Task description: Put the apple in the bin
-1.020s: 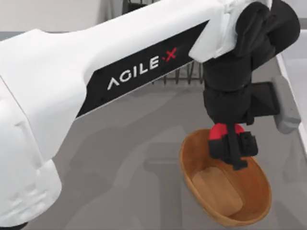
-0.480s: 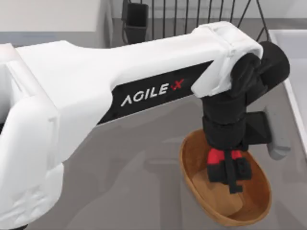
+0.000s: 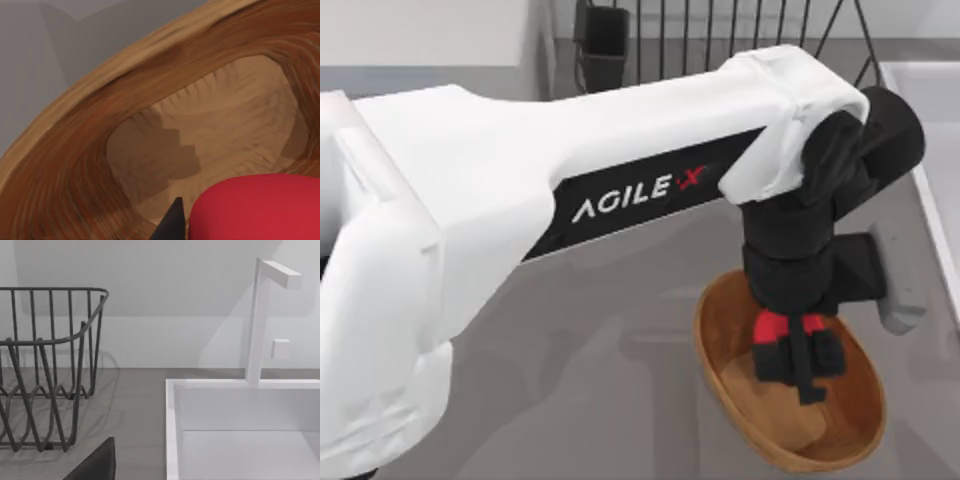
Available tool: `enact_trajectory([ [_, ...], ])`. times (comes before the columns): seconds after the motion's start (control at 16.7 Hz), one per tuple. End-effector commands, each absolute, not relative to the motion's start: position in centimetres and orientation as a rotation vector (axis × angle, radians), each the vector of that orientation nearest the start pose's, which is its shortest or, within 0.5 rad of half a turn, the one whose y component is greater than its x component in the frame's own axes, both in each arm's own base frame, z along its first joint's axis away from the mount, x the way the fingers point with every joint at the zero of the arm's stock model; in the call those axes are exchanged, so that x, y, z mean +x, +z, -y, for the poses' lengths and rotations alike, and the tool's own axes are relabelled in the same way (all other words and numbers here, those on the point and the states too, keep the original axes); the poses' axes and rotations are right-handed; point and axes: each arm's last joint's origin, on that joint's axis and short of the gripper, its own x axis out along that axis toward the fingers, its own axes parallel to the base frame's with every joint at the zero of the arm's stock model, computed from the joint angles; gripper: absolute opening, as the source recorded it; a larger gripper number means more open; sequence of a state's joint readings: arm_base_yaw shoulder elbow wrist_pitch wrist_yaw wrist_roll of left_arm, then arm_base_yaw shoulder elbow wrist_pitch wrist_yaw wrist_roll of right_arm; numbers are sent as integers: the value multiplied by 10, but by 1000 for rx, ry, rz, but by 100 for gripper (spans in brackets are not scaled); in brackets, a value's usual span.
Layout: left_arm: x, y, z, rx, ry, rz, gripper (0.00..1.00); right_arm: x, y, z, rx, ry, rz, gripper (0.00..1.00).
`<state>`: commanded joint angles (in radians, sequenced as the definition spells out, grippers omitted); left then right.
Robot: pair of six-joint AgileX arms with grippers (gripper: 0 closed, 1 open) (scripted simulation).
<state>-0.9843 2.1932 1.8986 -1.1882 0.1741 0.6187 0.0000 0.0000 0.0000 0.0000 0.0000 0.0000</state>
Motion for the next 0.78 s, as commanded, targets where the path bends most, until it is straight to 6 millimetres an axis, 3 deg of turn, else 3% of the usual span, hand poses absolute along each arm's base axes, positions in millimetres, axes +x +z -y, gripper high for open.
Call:
enact_trajectory([
  [0.42,244,203,367,1059,-1372,-1133,98,106,160,1,0,0,0,100],
  [0.78,244,203,367,1059,-1372,-1133,100,106,160,1,0,0,0,100],
])
